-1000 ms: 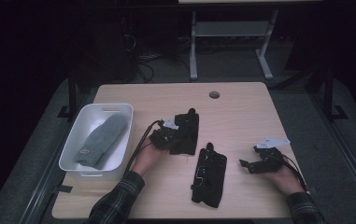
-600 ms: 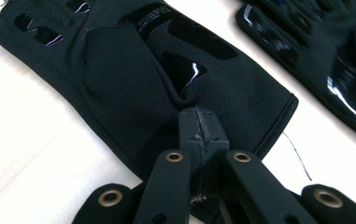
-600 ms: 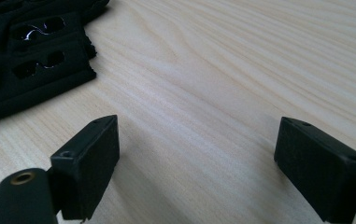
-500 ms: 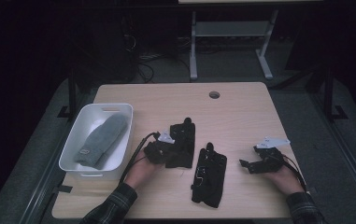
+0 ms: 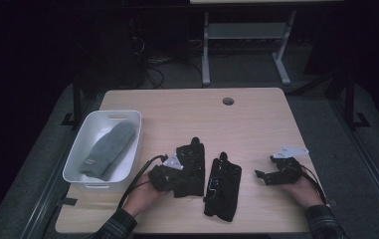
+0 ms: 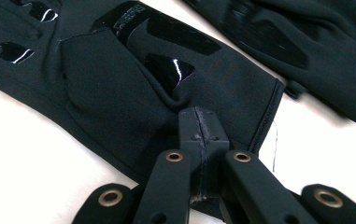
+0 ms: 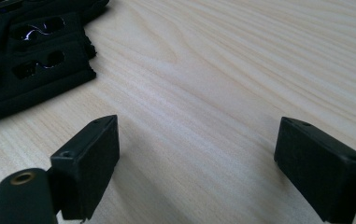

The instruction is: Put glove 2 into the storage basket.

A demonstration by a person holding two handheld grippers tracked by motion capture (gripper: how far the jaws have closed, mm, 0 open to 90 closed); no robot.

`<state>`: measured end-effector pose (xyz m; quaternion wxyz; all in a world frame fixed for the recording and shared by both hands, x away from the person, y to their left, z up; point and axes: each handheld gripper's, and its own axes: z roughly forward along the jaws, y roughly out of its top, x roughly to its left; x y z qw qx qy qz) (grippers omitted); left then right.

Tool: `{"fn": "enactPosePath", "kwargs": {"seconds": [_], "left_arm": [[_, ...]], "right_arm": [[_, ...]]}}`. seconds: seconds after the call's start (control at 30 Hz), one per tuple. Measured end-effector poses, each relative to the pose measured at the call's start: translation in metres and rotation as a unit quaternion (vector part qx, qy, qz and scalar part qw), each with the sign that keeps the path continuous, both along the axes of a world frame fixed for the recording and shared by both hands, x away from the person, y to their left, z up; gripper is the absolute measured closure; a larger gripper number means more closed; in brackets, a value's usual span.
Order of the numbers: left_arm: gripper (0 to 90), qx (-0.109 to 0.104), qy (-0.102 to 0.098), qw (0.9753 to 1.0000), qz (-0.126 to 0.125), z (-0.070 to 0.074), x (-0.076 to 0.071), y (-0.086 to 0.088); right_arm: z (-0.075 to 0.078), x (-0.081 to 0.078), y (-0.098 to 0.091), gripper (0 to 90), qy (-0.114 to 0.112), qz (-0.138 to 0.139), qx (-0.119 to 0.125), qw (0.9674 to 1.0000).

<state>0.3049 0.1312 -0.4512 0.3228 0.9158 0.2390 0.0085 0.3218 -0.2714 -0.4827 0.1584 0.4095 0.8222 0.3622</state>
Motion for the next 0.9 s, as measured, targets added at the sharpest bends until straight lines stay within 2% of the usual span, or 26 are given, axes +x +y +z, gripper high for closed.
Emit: {"fn": "enactPosePath", "kwargs": {"seconds": [0.17, 0.3, 0.47, 0.53, 0.6, 0.63, 0.7, 0.83, 0.9], "left_arm": [[89.5, -0.009, 0.014, 0.9998, -0.014, 0.000, -0.014, 0.008], [89.5, -0.005, 0.022, 0.9995, -0.024, 0.001, -0.023, 0.012], [89.3, -0.004, 0.016, 0.9995, -0.028, 0.004, -0.028, 0.013], [88.3, -0.012, 0.005, 0.9998, -0.016, 0.008, -0.026, 0.013], [87.6, -0.017, -0.008, 0.9998, -0.002, 0.013, -0.023, 0.013], [87.6, -0.017, -0.016, 0.9997, 0.007, 0.015, -0.021, 0.013], [86.3, -0.012, -0.030, 0.9989, 0.035, 0.017, -0.016, 0.012], [82.9, -0.008, -0.034, 0.9968, 0.072, 0.018, -0.006, 0.010], [77.0, -0.007, -0.035, 0.9955, 0.087, 0.016, -0.003, 0.011]], "right_arm": [[0.000, 0.000, 0.000, 14.0, 0.000, 0.000, 0.000, 1.0000], [0.000, 0.000, 0.000, 13.9, 0.000, -0.001, 0.000, 1.0000], [0.000, 0.000, 0.001, 14.0, 0.000, -0.003, 0.000, 1.0000], [0.001, -0.001, 0.002, 17.0, 0.002, -0.005, -0.004, 1.0000], [0.007, -0.004, 0.004, 29.5, -0.007, -0.006, -0.021, 0.9997], [0.010, -0.006, 0.005, 34.4, -0.010, -0.003, -0.016, 0.9998], [0.016, -0.008, 0.010, 50.0, -0.008, 0.004, 0.006, 0.9999], [0.024, -0.014, 0.025, 79.4, 0.001, 0.048, 0.018, 0.9987], [0.026, -0.017, 0.032, 86.9, 0.007, 0.065, 0.022, 0.9976]]}}
